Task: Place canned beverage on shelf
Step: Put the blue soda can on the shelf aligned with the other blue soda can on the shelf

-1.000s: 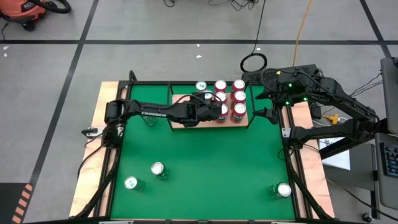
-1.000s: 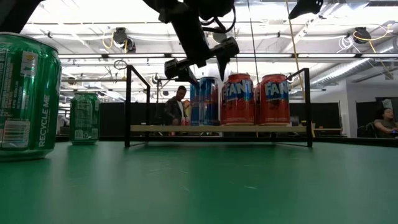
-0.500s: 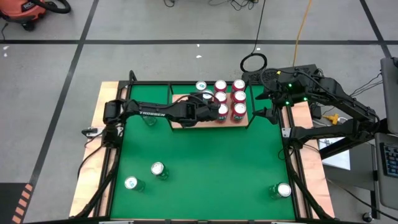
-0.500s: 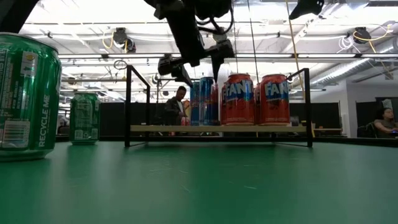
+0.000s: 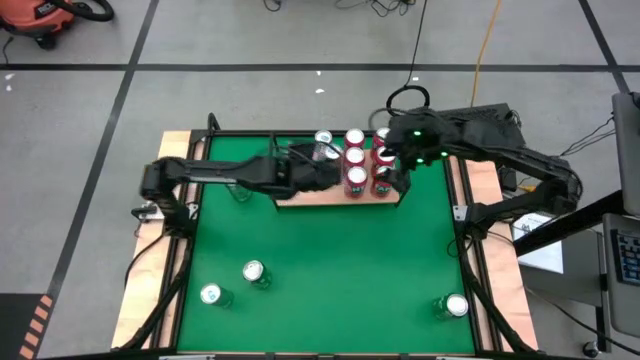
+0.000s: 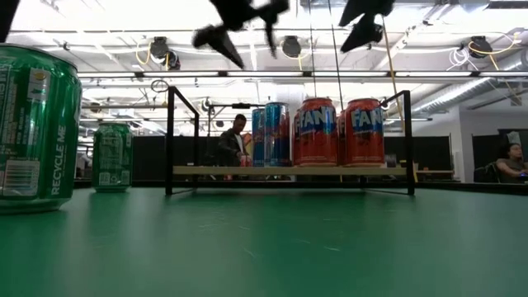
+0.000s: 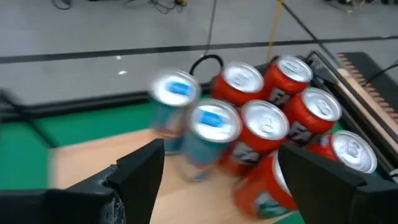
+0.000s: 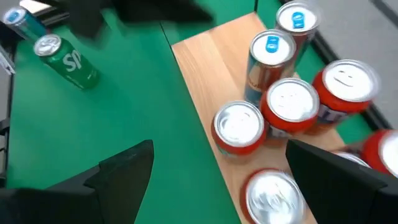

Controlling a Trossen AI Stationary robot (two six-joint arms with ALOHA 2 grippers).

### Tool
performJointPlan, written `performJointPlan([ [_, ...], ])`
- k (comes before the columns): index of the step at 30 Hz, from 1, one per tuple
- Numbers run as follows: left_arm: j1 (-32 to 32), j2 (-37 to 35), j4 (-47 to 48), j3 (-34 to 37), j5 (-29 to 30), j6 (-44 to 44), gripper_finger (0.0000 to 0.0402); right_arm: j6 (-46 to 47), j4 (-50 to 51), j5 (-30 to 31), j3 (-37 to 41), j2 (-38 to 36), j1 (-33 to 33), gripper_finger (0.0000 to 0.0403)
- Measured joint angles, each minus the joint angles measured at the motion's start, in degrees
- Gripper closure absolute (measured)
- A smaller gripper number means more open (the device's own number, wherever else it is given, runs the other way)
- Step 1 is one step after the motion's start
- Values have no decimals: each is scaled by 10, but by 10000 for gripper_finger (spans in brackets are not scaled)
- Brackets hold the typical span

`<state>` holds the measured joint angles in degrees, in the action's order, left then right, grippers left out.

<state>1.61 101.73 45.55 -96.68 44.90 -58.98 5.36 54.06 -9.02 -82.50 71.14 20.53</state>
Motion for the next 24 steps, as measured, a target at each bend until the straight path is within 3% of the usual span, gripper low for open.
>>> performJointPlan([
  [10,61,-125,109,0,-118,174,91,2,-186,10,0,120,13,46],
  [15,109,-162,156,0,-159,236,91,-37,-209,33,0,170,23,46],
  [24,174,-180,173,0,-230,326,91,13,-244,45,0,226,31,46],
])
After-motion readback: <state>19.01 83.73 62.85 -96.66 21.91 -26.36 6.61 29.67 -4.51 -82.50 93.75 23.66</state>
